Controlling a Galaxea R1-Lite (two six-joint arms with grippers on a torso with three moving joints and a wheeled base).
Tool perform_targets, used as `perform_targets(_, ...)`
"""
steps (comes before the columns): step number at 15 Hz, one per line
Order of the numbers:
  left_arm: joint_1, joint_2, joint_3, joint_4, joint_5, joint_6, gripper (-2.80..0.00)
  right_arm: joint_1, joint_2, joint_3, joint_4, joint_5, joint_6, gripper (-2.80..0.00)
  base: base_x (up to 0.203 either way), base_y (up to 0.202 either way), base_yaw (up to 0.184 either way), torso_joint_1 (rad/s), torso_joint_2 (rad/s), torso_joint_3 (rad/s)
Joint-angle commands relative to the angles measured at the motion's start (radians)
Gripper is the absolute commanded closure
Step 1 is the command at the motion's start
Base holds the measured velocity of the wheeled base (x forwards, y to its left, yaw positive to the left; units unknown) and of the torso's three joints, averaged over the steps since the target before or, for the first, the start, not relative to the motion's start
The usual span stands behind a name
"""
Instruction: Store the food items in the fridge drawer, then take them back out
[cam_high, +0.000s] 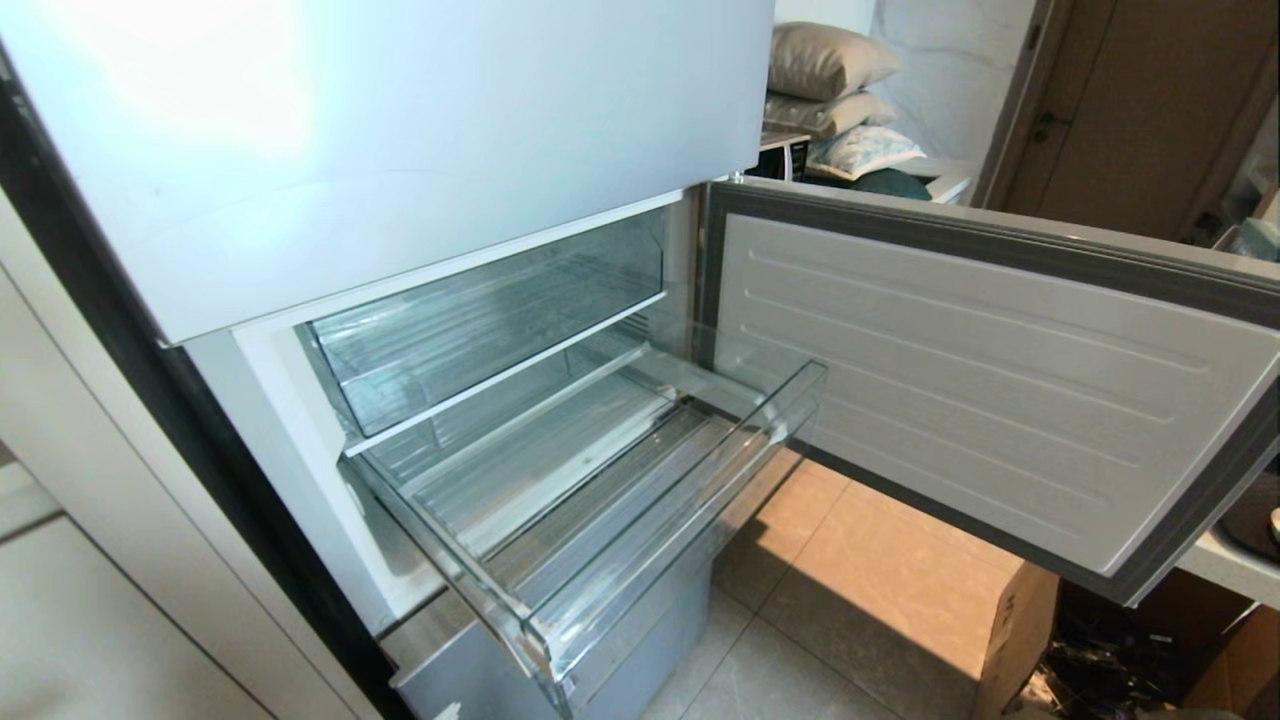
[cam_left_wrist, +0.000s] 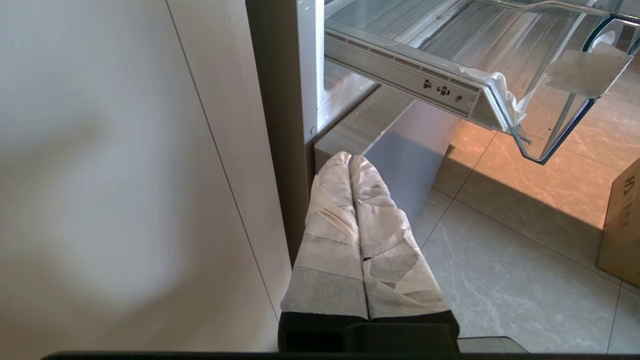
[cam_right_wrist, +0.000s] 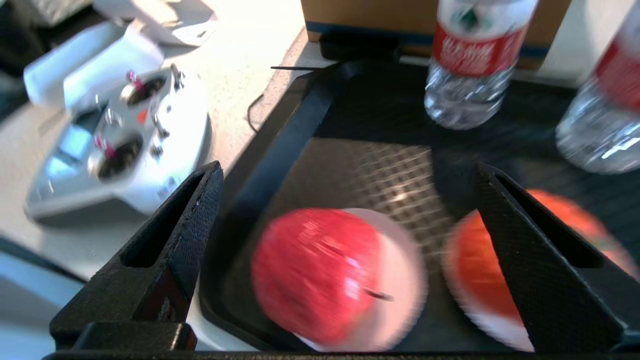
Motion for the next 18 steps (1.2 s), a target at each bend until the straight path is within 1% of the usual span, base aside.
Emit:
perform_targets(1,-0.001,0.0,0.0,0.001,0.001,0.0,0.0,-0.054,0.021,-0.013,-0.01,0.107,-0.108,-2.8,0.0,0.0,0.0,0.0,0.0,0.0)
perform_targets(2,0.0,0.0,0.0,0.001,0.0,0.0,0.0,-0.07,0.048,-0.04,-0.011,0.15,-0.145,-2.8,0.0,0.0,0.0,0.0,0.0,0.0)
perform_targets(5,0.0,0.0,0.0,0.001,-0.001,0.0,0.0,-0.076,0.095,-0.077,-0.011,0.202,-0.209,-2.8,0.0,0.0,0.0,0.0,0.0,0.0)
perform_targets(7,0.0,0.0,0.0,0.001,0.001,0.0,0.0,-0.074,0.125,-0.088,-0.01,0.266,-0.294,-2.8,0.0,0.0,0.0,0.0,0.0,0.0)
perform_targets(8,0.0,0.0,0.0,0.001,0.001,0.0,0.0,-0.071,0.134,-0.092,-0.008,0.28,-0.328,-2.8,0.0,0.0,0.0,0.0,0.0,0.0)
perform_targets(9,0.0,0.0,0.0,0.001,0.001,0.0,0.0,-0.064,0.139,-0.096,-0.008,0.29,-0.346,-2.8,0.0,0.0,0.0,0.0,0.0,0.0)
perform_targets(11,0.0,0.0,0.0,0.001,-0.001,0.0,0.0,-0.041,0.154,-0.109,-0.008,0.283,-0.353,-2.8,0.0,0.0,0.0,0.0,0.0,0.0)
perform_targets(14,0.0,0.0,0.0,0.001,0.001,0.0,0.0,-0.022,0.176,-0.091,-0.009,0.276,-0.415,-2.8,0.0,0.0,0.0,0.0,0.0,0.0)
perform_targets(18,0.0,0.0,0.0,0.001,0.001,0.0,0.0,-0.021,0.205,-0.095,-0.011,0.274,-0.429,-2.8,0.0,0.0,0.0,0.0,0.0,0.0)
